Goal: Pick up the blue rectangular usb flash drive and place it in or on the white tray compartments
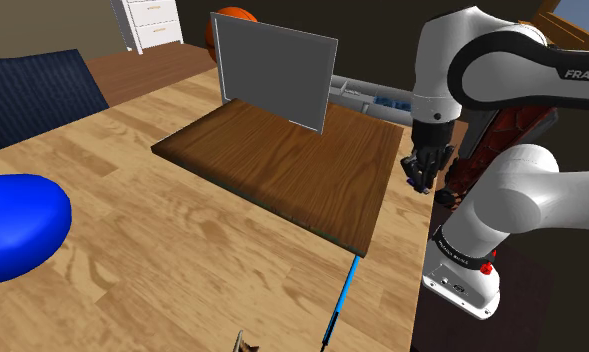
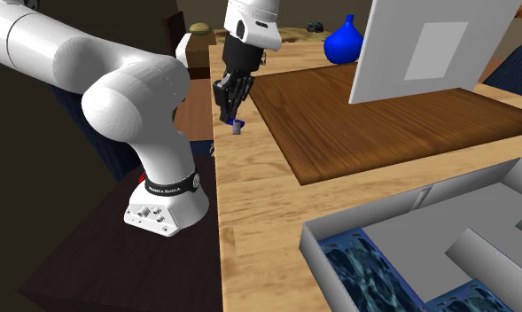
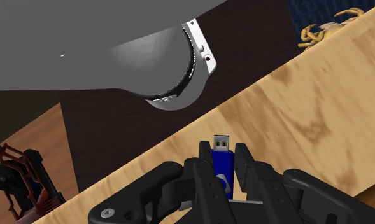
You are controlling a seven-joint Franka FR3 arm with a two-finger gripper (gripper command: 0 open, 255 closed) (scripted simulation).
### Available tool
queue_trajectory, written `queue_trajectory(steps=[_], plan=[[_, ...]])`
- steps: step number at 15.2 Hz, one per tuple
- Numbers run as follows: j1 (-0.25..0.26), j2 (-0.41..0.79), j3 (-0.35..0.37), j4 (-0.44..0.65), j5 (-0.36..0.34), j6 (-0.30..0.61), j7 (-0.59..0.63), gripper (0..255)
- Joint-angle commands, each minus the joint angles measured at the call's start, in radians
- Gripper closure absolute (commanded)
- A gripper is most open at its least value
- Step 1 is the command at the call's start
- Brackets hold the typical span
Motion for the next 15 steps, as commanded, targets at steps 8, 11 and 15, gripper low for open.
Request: queue_trajectory(steps=[8,11,15], plan=[[-0.015,0.013,-0.029,0.122,-0.030,-0.109,0.001,255],[-0.018,0.022,-0.037,0.166,-0.038,-0.143,0.003,255],[-0.023,0.038,-0.047,0.225,-0.048,-0.187,0.004,255]])
